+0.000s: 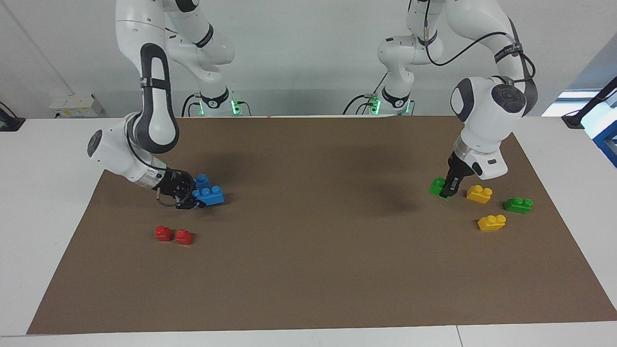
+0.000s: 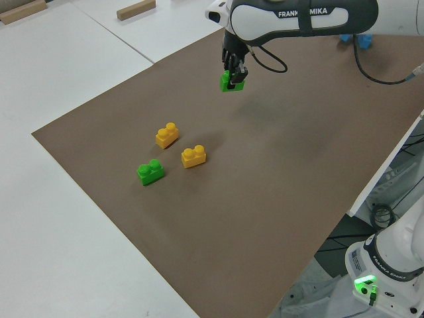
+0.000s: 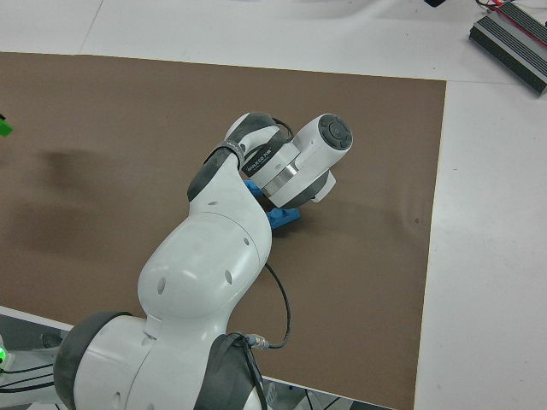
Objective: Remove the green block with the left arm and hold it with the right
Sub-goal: 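Lower the green brick with the left gripper while the right gripper lowers blue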
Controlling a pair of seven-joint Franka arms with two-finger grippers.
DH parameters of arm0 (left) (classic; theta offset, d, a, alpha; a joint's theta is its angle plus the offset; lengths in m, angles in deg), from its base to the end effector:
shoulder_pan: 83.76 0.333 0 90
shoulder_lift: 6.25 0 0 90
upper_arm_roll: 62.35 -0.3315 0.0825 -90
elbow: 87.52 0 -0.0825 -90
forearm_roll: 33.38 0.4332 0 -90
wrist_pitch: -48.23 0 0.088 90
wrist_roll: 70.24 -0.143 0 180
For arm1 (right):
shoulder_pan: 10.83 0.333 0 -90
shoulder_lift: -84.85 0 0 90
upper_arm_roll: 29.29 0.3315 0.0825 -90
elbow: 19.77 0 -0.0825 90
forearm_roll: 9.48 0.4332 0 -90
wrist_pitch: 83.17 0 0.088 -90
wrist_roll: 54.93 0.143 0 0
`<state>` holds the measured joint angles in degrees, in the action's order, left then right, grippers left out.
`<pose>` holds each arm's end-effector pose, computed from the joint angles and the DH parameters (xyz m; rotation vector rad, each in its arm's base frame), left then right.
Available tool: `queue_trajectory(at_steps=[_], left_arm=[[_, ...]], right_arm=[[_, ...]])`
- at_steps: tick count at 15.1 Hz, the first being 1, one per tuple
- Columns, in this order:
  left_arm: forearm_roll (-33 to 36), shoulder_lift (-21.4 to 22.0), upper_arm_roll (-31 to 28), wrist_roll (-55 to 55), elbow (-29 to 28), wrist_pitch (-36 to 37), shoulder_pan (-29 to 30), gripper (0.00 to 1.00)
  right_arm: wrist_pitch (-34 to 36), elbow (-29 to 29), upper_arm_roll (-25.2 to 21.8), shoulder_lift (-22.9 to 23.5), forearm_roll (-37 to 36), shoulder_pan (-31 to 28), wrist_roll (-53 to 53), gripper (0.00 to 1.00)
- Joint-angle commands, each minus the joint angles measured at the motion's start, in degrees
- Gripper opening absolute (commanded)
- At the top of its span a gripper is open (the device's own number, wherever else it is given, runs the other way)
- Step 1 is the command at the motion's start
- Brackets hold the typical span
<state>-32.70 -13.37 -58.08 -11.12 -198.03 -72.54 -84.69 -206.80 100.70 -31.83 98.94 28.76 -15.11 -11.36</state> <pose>0.6382 -0.0563 0.3862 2.7776 1.4041 0.0737 0.5980 -0.0279 0.2426 -2.1277 1.6357 0.4534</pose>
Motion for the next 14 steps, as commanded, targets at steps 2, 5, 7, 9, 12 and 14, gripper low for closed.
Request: queue_trajectory(at_steps=[2,5,7,9,12,14], left_arm=[[-1.0,1.2,0.4,-6.8,-4.9,-5.6,3.2,0.0],[-1.0,-0.7,0.4,-8.0,-6.1,-9.9,4.1,0.0],[-1.0,-2.0,0.4,-10.3,-6.1,-10.5,4.9,0.0],[-1.0,-2.9,0.4,-10.0,-6.2,-11.8,5.2,0.0],[-1.0,-5.2,0.4,-9.0,-6.1,-13.9,5.4,0.0],[-1.0,-7.5,0.4,-6.9,-5.5,-14.6,5.4,0.0]], right_arm=[[-2.0,-0.2,0.8,0.8,-1.0,0.1,-0.4,0.0],[-3.5,-0.2,0.8,1.8,-0.5,0.2,-0.5,0.0],[-4.3,-0.2,0.9,2.2,-0.4,0.3,-0.5,0.0],[-5.0,-0.2,0.9,2.4,-0.3,0.3,-0.5,0.0],[-5.2,0.1,0.9,2.3,-0.3,0.3,-0.5,0.0],[-5.3,0.2,0.9,2.3,-0.3,1.1,-0.5,0.01]])
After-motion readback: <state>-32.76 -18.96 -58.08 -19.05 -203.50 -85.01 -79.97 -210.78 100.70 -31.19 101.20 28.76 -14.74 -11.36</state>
